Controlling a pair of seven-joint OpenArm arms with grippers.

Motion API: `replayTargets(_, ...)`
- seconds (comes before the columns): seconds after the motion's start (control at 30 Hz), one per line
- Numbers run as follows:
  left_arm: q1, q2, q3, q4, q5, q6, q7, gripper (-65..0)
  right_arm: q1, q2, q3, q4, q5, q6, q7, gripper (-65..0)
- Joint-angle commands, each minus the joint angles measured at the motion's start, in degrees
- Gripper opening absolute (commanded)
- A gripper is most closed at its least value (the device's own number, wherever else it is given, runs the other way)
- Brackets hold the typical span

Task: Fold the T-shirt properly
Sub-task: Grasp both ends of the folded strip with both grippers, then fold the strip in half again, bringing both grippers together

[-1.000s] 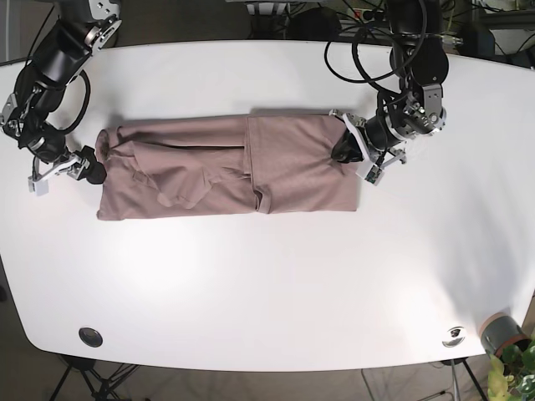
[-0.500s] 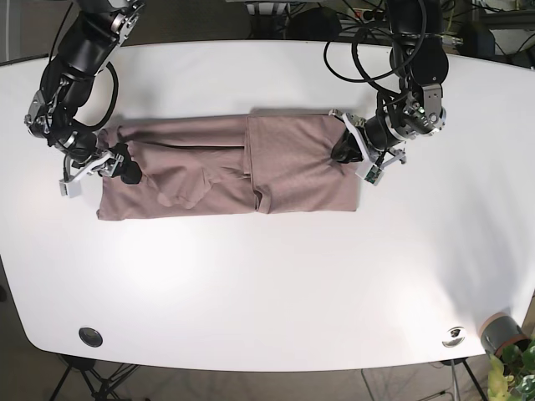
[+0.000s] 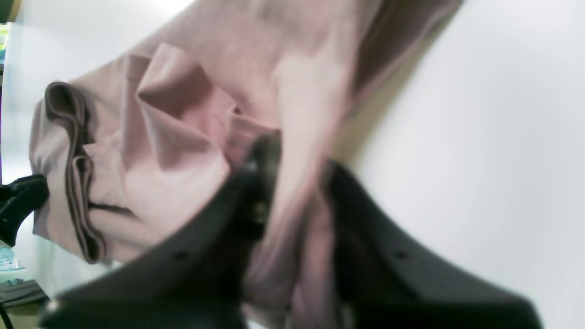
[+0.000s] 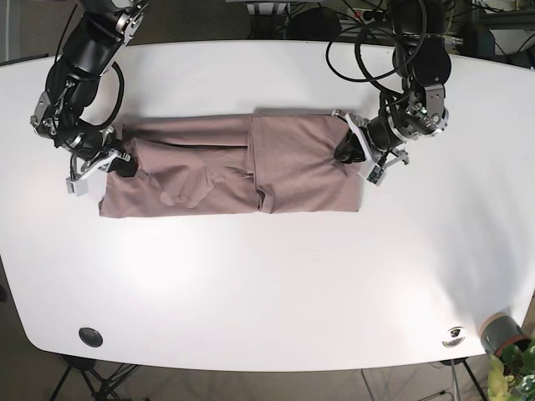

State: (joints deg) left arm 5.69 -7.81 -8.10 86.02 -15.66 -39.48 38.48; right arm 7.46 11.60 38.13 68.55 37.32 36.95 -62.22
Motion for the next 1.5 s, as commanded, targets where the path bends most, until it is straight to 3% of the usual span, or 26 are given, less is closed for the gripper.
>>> replayTargets(0.0, -0.6, -0.1, -0.1, 0.4, 0.5, 0.4, 0.3, -61.4, 1.2, 1.1, 0.0, 1.0, 1.1, 0.37, 0.7, -61.7)
replayTargets(0.2, -0.6, -0.1, 0.1, 0.4, 0.5, 0.5, 0.4, -61.1, -0.3, 1.4, 0.2, 9.0, 1.1, 0.19, -0.6, -63.1)
replayTargets(0.37, -0.6, 1.6, 0.3, 0.3, 0.6, 0.5, 0.1, -60.8, -2.9, 1.2, 0.2, 19.4, 1.7, -4.47, -3.5, -63.1)
replayTargets(0.47, -1.9, 2.6, 1.0, 0.2, 0.6, 0.5, 0.1, -60.8, -4.3, -0.2, 0.1, 25.5, 1.7, -5.61, -3.9, -63.1)
replayTargets(0.67, -4.9, 3.9, 3.5, -5.3, 0.5, 0.8, 0.1, -60.8, -5.7, -1.1, -2.3, 33.7, 1.7, -5.61, -6.2, -63.1)
replayTargets(0.87, -8.6, 7.3, 4.5, -11.2, 0.4, 5.0, 0.0, -60.8, -7.7, -1.5, -7.3, 40.2, 1.7, -5.61, -6.6, -63.1)
replayTargets(1.2, -12.1, 11.3, 6.9, -16.9, 0.5, 5.2, 0.0, -60.8, -8.8, -7.5, -13.6, 44.5, 1.7, -5.61, -7.6, -63.1)
replayTargets(1.47, -11.8, 13.5, 9.3, -17.9, 0.5, 5.2, -2.1, -60.8, -6.8, -14.1, -18.7, 42.4, 1.0, -5.70, -7.2, -63.1)
